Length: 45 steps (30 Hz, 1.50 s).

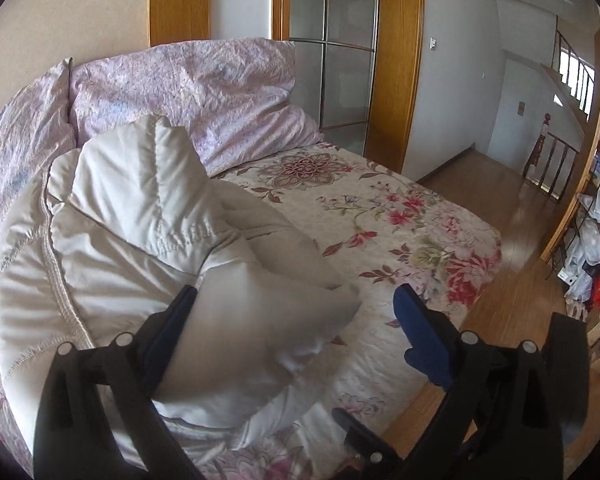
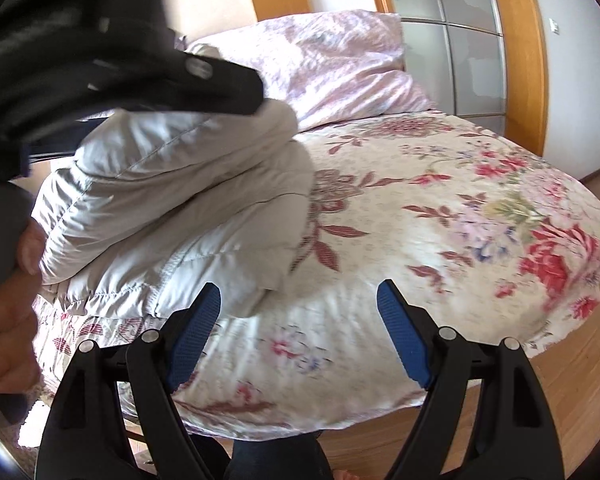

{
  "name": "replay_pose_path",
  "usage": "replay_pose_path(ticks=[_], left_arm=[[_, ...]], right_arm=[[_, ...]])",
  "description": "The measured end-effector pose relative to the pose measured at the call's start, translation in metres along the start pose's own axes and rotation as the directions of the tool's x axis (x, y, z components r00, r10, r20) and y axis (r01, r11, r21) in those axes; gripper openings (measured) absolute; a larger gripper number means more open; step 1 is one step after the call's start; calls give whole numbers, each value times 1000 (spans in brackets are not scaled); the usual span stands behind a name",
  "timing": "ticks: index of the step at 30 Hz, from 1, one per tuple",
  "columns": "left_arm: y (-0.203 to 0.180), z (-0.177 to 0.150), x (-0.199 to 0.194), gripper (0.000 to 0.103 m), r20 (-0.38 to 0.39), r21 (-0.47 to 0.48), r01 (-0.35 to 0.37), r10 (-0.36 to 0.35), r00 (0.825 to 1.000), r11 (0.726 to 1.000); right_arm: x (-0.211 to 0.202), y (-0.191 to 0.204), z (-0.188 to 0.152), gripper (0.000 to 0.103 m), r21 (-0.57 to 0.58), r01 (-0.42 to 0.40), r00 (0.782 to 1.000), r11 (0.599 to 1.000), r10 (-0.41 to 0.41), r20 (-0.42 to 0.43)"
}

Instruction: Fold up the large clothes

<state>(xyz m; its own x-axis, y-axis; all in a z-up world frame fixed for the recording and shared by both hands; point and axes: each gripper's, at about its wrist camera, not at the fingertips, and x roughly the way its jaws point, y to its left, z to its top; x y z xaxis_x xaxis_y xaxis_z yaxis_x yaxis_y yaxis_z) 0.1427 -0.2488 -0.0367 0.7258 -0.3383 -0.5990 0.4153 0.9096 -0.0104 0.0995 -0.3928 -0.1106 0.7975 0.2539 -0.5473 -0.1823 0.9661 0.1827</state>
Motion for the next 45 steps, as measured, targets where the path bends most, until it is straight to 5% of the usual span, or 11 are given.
replay_pose_path(ticks=[11, 15, 19, 22, 31, 39, 45], left_arm=[[2, 4, -72, 98, 100, -5, 80, -79, 992, 997], [52, 4, -98, 98, 162, -135, -6, 28, 986, 991], [117, 7, -107, 98, 165, -266, -169, 218, 962, 949], [152, 9, -100, 98, 128, -295, -301, 350, 928, 907], [179, 9, -68, 98, 74, -282, -378, 413, 908, 882], [183, 4, -11, 97, -2, -227, -367, 376, 926, 902], [156, -3, 20, 97, 4, -159, -367, 372, 928, 917]], right_arm=[[-12, -6, -1, 82, 15, 3, 1000, 1000, -4, 26], [-16, -2, 0, 82, 2, 0, 999, 1000, 0, 40], [-15, -1, 0, 82, 6, -3, 999, 1000, 3, 37], [-13, 1, 0, 82, 5, -4, 1000, 1000, 3, 30], [-8, -1, 2, 82, 10, 12, 1000, 1000, -12, 22], [-11, -5, 7, 82, 6, 43, 998, 999, -43, 41], [-33, 10, 53, 82, -57, 7, 987, 998, 2, 162]])
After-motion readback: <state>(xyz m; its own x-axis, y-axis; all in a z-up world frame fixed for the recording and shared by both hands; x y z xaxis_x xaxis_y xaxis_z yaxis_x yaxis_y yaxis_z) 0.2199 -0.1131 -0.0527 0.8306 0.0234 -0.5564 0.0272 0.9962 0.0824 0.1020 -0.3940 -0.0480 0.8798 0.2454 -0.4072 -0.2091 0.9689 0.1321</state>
